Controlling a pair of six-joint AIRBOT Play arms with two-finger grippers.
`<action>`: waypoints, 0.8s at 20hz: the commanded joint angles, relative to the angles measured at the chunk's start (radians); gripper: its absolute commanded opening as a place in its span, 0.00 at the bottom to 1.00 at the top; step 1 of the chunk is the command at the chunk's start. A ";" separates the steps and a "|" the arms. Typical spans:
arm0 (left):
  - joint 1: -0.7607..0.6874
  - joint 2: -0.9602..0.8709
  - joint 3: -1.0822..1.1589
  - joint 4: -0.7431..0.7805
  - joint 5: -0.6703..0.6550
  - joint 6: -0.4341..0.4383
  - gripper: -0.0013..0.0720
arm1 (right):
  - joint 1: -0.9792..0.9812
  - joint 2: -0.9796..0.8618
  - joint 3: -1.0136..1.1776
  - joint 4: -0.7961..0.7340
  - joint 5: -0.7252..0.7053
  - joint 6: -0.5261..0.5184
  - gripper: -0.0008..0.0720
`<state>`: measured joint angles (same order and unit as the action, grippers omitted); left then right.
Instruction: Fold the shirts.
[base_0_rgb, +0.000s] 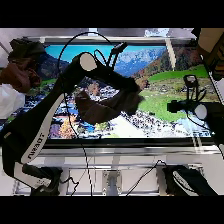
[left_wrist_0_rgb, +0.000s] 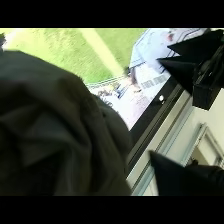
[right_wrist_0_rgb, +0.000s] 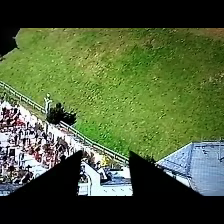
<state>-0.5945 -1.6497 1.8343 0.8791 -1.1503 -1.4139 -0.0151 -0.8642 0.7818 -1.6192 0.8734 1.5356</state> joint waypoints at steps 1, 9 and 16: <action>0.010 -0.001 0.023 0.046 0.043 -0.071 0.98 | -0.087 0.036 0.000 0.310 -0.069 -0.129 0.68; 0.109 -0.016 0.027 0.650 -0.220 -0.315 0.98 | -0.055 -0.240 -0.002 0.805 0.045 -0.414 0.68; 0.182 -0.076 0.027 0.678 -0.358 -0.275 0.98 | -0.035 -0.429 -0.002 0.661 0.081 -0.378 0.67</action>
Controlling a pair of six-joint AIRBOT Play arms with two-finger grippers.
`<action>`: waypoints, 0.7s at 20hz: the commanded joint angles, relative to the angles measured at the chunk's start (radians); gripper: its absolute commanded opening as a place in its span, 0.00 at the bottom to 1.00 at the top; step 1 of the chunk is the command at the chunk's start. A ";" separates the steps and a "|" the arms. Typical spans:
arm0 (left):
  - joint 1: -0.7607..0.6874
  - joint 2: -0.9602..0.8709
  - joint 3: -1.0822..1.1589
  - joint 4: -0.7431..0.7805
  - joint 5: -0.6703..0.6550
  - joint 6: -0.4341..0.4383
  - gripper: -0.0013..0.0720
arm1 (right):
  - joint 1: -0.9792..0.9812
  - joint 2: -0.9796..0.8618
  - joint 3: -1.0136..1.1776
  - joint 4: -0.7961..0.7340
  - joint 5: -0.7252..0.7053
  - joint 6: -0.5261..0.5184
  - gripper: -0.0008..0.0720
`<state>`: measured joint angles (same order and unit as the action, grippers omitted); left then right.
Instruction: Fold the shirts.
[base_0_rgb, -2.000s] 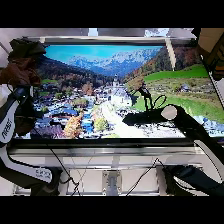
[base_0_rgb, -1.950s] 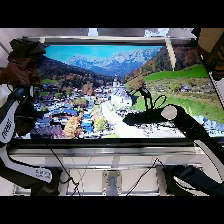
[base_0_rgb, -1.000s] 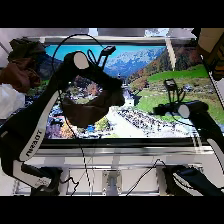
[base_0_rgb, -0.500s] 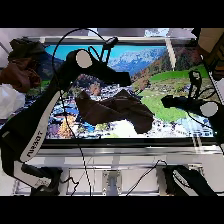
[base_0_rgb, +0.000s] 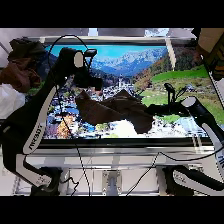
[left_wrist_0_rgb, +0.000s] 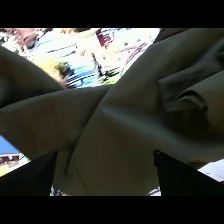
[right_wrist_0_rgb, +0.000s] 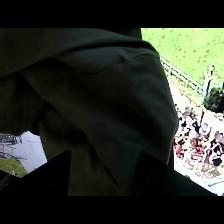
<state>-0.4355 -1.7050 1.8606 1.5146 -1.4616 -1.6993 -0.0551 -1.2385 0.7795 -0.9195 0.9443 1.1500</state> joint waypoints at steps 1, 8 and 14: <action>0.027 -0.029 0.001 0.042 -0.048 0.014 0.98 | 0.005 -0.055 0.000 -0.063 0.001 0.014 0.67; 0.031 -0.058 0.001 0.038 -0.048 0.029 0.98 | 0.005 -0.055 0.000 -0.101 -0.046 0.044 0.66; 0.031 -0.069 0.001 0.038 -0.053 0.029 0.98 | 0.005 -0.061 0.000 -0.113 -0.079 0.065 0.05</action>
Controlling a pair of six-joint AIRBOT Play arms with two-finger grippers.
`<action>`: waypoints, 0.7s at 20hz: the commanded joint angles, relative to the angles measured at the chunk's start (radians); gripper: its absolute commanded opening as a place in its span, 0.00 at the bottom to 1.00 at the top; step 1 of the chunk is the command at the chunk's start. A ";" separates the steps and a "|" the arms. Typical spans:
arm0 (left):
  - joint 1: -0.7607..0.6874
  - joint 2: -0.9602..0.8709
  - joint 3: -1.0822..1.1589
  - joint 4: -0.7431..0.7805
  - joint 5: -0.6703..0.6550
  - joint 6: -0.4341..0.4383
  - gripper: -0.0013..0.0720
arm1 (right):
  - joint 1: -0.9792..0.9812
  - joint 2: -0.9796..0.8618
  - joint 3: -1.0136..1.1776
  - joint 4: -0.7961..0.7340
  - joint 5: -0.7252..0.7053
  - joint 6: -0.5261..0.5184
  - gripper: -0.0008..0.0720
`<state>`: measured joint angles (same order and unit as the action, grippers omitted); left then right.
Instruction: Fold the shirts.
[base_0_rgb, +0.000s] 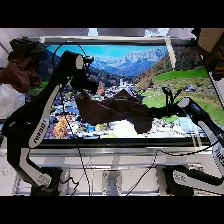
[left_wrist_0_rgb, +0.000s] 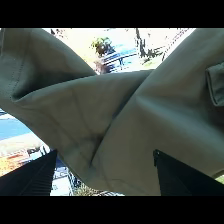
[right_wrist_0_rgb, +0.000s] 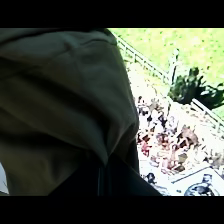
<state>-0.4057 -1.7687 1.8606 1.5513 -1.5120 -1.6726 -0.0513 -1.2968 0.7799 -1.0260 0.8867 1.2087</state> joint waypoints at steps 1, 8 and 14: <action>0.001 -0.009 0.001 0.002 -0.006 0.002 0.98 | 0.001 -0.002 0.000 -0.007 -0.037 0.006 0.05; 0.001 -0.092 -0.051 -0.024 -0.338 0.042 0.97 | -0.001 -0.002 0.003 -0.104 -0.080 0.029 0.05; 0.001 -0.091 -0.189 0.184 -0.166 0.040 0.98 | -0.001 -0.002 0.003 -0.104 -0.051 0.028 0.05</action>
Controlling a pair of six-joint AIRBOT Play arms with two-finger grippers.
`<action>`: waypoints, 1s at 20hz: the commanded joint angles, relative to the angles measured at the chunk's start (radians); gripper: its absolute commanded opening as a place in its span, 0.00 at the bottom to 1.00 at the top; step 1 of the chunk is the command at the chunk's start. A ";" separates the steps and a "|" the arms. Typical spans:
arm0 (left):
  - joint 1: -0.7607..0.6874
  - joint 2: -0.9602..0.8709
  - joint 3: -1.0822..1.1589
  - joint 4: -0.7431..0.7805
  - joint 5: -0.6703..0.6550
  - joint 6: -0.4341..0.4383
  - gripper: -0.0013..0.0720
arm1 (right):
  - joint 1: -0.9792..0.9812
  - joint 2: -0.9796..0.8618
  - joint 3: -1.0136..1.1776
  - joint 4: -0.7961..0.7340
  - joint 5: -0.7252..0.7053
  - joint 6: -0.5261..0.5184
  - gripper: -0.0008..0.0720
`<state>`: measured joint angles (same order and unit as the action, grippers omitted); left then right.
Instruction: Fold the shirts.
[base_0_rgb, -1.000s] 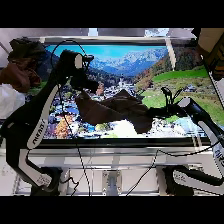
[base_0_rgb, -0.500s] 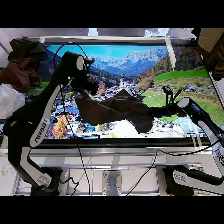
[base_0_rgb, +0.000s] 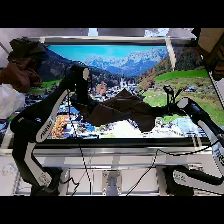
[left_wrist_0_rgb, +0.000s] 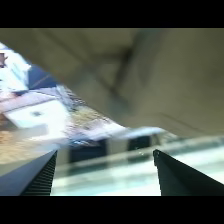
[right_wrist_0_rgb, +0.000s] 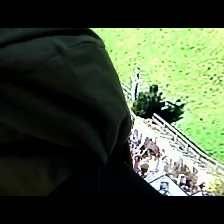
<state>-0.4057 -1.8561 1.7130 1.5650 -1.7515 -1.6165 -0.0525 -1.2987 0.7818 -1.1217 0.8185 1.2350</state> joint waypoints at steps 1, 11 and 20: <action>0.002 -0.003 -0.037 0.237 0.114 -0.022 0.98 | 0.000 0.000 0.000 -0.008 0.023 0.002 0.05; 0.122 -0.026 -0.031 0.013 0.435 -0.006 0.96 | 0.001 0.000 0.000 0.005 0.021 0.003 0.05; 0.225 -0.047 -0.031 -0.142 0.501 0.020 0.68 | 0.001 0.000 0.000 0.039 0.010 0.003 0.05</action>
<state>-0.2066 -1.8938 1.6821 1.5166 -1.2720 -1.6207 -0.0525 -1.2987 0.7818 -1.0904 0.8368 1.2381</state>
